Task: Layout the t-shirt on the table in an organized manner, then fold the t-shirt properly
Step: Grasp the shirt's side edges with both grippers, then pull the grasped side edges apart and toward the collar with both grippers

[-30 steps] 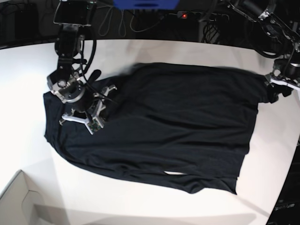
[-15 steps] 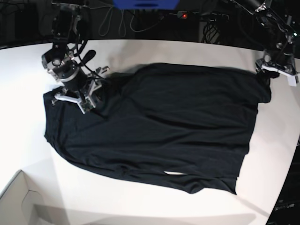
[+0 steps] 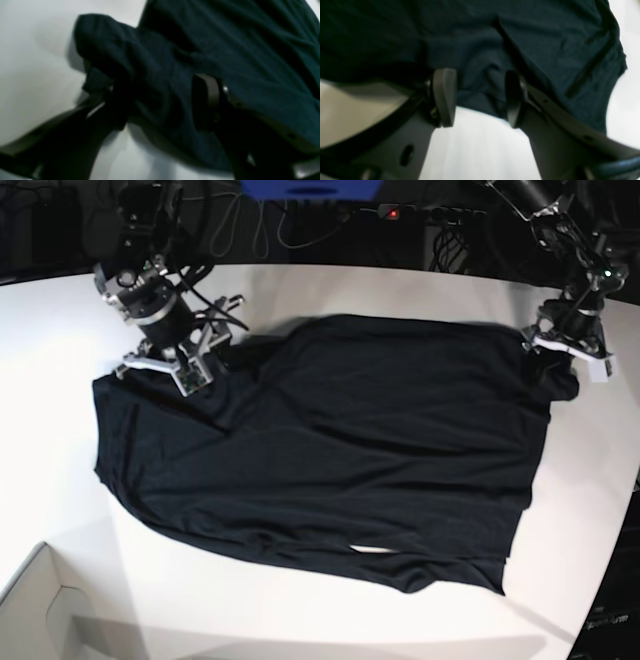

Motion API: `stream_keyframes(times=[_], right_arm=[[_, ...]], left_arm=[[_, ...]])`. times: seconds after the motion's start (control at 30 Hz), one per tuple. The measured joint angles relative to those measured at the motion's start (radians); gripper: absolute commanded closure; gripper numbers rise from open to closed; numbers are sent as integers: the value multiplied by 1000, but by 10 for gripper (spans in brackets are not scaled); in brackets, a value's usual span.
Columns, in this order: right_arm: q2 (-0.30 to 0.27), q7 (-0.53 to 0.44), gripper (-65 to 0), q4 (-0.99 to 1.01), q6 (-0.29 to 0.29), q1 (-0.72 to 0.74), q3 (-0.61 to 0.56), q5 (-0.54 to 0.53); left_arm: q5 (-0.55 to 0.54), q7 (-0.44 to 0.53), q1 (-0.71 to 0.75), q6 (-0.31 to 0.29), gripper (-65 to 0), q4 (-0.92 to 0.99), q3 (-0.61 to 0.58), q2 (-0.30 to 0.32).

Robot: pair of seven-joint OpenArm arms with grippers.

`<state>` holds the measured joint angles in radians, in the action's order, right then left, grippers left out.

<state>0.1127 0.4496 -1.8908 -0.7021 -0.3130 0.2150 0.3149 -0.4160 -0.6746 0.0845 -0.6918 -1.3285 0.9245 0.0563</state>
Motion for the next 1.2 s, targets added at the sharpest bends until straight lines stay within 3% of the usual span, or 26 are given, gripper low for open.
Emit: stream_keyframes(times=[0.2,0.3,0.47,0.6,1.1,1.2], right_arm=[[19,11,-326,48,0,-3,1,3],[18,10,-326,69,0,2,1,3],[19,10,-326,102,0,17,-36,11],[18,11,-328,108,0,42,-55,5],[18,10,-324,192,0,86,-56,7],[18,9,-292,201,0,99,-55,11]], left_arm=[[-8,40,-29,-1,-361,48,-23,1],[-12,53,-38,-1,-296,71,-33,2],[-14,52,-60,-1,-126,118,-37,21],[-14,47,-66,-1,-56,125,-36,21],[-14,47,-66,-1,-47,124,-37,19],[-14,44,-66,-1,0,124,-37,19]])
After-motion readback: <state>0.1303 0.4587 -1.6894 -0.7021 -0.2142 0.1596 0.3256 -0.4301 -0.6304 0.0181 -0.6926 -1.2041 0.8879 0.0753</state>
